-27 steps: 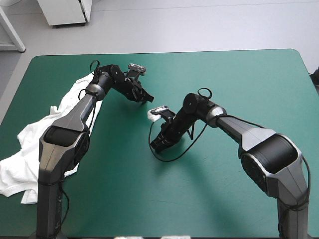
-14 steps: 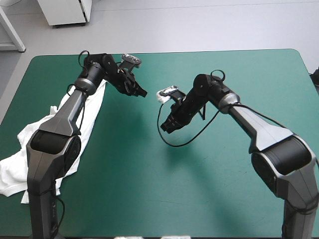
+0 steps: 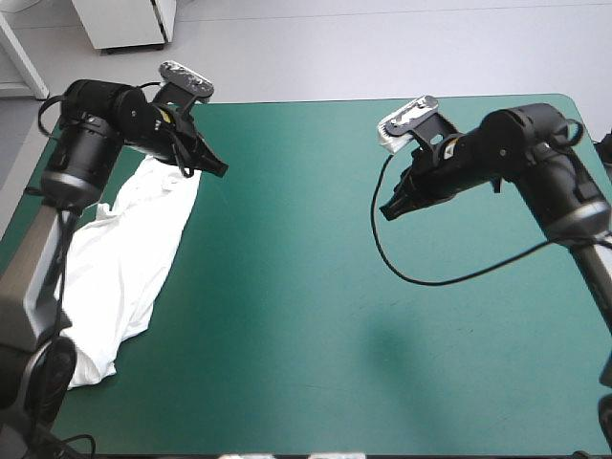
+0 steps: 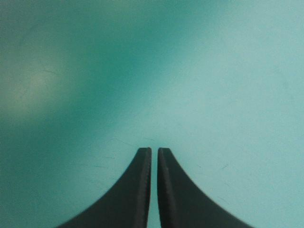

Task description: Fold the cloth

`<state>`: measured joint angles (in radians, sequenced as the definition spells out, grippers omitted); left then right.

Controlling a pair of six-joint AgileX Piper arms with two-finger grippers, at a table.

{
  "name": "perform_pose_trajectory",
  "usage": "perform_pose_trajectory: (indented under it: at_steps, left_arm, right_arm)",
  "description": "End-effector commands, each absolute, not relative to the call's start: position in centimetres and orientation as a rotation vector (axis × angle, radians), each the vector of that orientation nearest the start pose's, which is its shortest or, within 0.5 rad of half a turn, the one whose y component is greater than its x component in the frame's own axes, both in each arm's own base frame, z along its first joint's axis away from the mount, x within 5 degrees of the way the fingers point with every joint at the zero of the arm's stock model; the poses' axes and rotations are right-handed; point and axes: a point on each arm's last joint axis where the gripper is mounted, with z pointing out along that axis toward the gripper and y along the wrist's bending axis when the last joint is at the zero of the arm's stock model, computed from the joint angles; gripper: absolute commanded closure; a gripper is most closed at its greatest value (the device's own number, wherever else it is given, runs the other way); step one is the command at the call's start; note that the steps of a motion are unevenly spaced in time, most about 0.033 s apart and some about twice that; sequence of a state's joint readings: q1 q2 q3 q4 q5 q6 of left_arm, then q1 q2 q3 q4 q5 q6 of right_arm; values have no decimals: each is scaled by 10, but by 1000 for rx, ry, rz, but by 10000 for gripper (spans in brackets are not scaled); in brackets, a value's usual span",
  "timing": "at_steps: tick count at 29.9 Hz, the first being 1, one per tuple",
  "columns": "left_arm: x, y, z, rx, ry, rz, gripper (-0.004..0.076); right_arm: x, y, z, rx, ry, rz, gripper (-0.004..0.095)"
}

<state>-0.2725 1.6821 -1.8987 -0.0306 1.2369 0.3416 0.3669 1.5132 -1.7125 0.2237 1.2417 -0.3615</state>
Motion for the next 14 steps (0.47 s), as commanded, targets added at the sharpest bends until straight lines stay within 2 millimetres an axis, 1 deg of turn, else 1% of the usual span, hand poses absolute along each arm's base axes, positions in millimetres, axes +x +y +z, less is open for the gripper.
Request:
perform_pose_trajectory:
  at_steps: [1,5,7,9,11,14]
  left_arm:
    - [300,-81,456,692,2284,71,669]
    - [274,-63,457,643,2297,201,561]
    - [263,-54,456,609,2302,277,477]
    - [255,-46,456,558,2300,349,400]
    - [254,-40,452,502,2309,417,341]
    - [258,-35,442,455,2329,476,330]
  right_arm:
    - [243,113,456,-860,2258,298,728]
    - [224,103,456,-817,2270,262,528]
    - [217,98,454,-794,2284,238,457]
    - [213,93,452,-759,2304,209,426]
    - [211,90,449,-754,2312,185,426]
    - [210,89,448,-748,2317,181,425]
